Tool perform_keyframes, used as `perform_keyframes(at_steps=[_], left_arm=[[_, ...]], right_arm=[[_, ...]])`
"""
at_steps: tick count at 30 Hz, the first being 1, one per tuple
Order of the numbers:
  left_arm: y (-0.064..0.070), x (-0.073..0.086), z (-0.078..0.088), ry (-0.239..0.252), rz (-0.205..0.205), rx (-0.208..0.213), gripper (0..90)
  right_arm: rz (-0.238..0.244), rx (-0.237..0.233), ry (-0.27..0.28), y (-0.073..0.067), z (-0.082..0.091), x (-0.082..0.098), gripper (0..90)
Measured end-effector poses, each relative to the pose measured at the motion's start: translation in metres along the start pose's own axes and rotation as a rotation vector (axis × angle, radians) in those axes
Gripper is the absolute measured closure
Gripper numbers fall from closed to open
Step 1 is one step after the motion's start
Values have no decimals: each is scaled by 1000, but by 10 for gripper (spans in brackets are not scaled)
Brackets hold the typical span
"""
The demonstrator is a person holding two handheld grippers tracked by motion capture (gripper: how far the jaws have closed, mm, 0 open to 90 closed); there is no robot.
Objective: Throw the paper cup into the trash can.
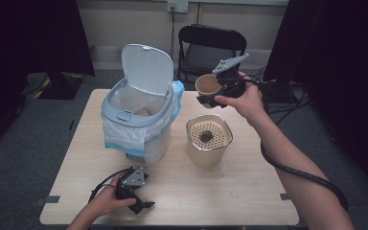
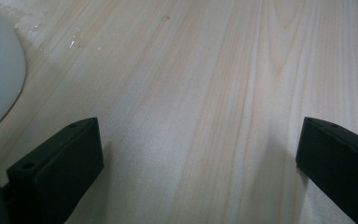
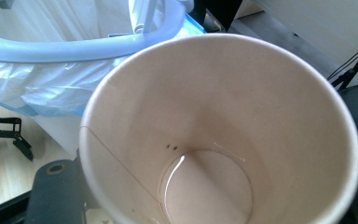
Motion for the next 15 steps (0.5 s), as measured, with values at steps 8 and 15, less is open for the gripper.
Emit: perform_keyframes(at_steps=[8,15], left_arm=[[0,0,0,0,0,0,0],[0,0,0,0,0,0,0]], right_arm=[[11,-28,9,-2,-1,-11,254],[15,-38,18,-2,3,-23,253]])
Point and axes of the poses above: each handheld gripper's, and its own axes: z roughly backward along the jaws, x roughly out of its underside, y roughly to its right, the point moved 1 cm from there along -z, roughly forward along the jaws, and after that the axes turned 10 degrees about z, right-handed, at the moved point
